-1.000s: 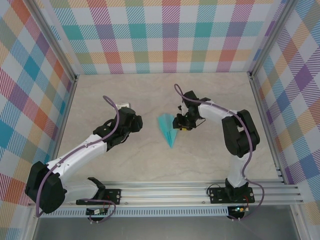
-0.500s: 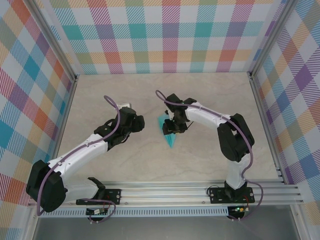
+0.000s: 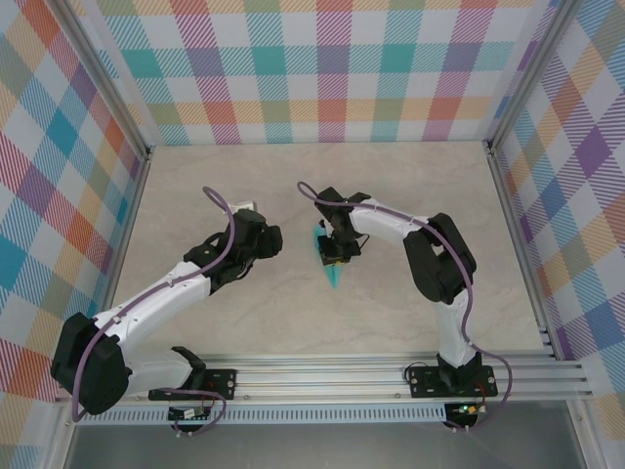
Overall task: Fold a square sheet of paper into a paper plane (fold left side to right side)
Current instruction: Pick up the paper plane at the center of the table, then place the paper plane at the top-center of the table.
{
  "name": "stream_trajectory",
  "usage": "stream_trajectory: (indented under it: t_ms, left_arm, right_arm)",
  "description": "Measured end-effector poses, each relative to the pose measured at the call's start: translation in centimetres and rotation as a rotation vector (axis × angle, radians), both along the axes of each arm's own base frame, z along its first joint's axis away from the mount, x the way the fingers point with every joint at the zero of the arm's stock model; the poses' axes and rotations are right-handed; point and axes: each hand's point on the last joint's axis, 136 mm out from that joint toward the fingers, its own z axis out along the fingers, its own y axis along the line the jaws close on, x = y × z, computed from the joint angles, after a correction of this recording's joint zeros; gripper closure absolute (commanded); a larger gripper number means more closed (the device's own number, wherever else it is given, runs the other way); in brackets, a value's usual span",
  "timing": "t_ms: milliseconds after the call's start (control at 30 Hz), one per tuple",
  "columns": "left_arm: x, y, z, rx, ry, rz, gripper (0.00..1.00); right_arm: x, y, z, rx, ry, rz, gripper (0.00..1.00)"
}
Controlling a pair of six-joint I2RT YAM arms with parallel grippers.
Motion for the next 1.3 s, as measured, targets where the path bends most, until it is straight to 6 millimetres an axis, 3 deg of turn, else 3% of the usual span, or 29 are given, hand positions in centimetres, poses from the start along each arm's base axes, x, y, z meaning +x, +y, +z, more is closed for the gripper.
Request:
stream_trajectory:
  t_ms: [200, 400, 500, 600, 833, 1167, 1300]
  left_arm:
    - [0.0, 0.0, 0.0, 0.001, 0.001, -0.001, 0.25]
    - [-0.1, -0.2, -0.1, -0.003, 0.006, -0.012, 0.24]
    - [-0.2, -0.3, -0.1, -0.006, 0.01, -0.017, 0.24]
    - [-0.2, -0.3, -0.1, -0.006, 0.01, -0.017, 0.24]
    - [-0.2, -0.2, -0.2, -0.005, 0.012, -0.017, 0.24]
    - [-0.2, -0.2, -0.2, -0.005, 0.012, -0.017, 0.23]
    - [-0.2, -0.4, -0.2, -0.014, 0.014, -0.024, 0.2]
  right_arm:
    - [2.3, -0.4, 1.9, -0.011, -0.053, -0.035, 0.95]
    - [8.6, -1.7, 5.4, -0.044, -0.174, -0.122, 0.95]
    - [11.0, -2.4, 5.2, -0.073, -0.191, -0.155, 0.95]
    - [12.3, -3.3, 3.6, -0.112, -0.171, -0.177, 0.94]
    - [12.4, -3.9, 0.1, -0.181, -0.1, -0.174, 0.89]
    - [11.6, -4.3, 0.4, -0.201, -0.076, -0.145, 0.74]
    - [11.3, -4.4, 1.7, -0.196, -0.083, -0.134, 0.65]
